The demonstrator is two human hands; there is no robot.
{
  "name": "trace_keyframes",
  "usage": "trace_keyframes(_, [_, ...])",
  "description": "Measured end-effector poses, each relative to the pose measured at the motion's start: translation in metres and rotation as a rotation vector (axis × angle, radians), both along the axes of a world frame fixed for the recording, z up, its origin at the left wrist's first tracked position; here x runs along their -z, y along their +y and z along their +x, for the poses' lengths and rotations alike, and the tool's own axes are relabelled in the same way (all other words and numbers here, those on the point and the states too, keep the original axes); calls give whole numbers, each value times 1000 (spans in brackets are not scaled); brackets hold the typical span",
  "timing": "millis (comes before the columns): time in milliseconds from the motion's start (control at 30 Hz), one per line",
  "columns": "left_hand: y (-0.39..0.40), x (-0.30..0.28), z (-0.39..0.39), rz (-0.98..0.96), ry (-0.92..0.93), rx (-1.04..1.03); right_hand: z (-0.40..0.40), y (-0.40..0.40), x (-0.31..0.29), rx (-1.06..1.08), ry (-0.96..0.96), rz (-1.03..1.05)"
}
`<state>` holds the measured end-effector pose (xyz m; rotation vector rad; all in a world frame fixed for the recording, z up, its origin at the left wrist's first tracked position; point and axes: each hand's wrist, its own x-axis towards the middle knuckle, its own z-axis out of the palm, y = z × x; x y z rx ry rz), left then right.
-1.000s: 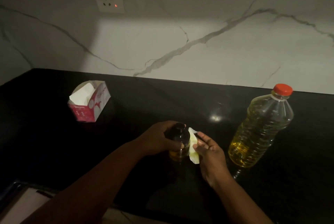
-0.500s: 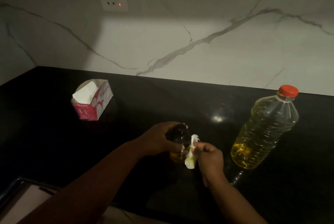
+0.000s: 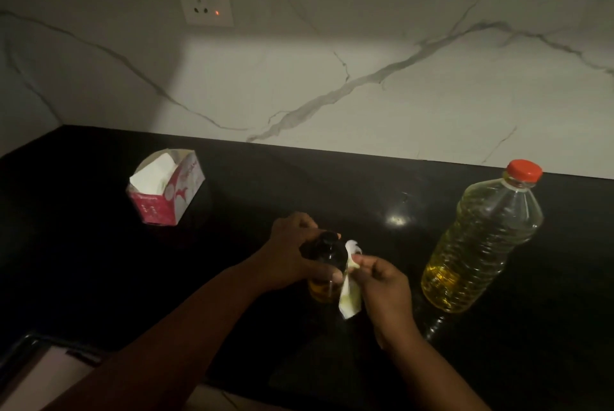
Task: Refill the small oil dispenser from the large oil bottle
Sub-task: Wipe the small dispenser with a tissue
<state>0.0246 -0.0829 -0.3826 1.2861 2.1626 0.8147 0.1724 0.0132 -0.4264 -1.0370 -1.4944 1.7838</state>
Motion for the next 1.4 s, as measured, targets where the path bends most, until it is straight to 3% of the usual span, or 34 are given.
trace_keyframes(133, [0, 0, 5, 111, 79, -21, 4, -1, -11, -25, 98, 67])
trace_keyframes(333, [-6, -6, -4, 14, -92, 8, 10, -5, 22, -45, -153, 7])
trace_keyframes(467, [-9, -11, -5, -54, -89, 71, 5, 4, 1, -27, -34, 16])
trace_keyframes(567, [-7, -12, 11, -12, -67, -36, 4, 6, -9, -28, 48, 86])
trace_keyframes(700, [-6, -8, 20, 87, 10, -135, 9, -2, 11, -52, -23, 171])
trace_keyframes(800, [-7, -9, 11, 65, -48, -98, 11, -2, 23, -65, -99, 148])
trace_keyframes(900, [-11, -10, 1, 22, -123, -18, 5, 3, 15, -31, -50, 141])
trace_keyframes(1033, [-12, -4, 8, 70, -43, -46, 3, 4, -1, -9, 70, 184])
trace_keyframes(1167, [-10, 3, 15, 141, 67, -99, 11, -6, 17, -38, -12, 209])
trace_keyframes(1300, [-10, 0, 5, 71, 33, -24, 11, -5, 26, -83, -123, 190])
trace_keyframes(1400, [-10, -3, 1, 5, 41, 61, 5, -1, 6, -43, -38, 176])
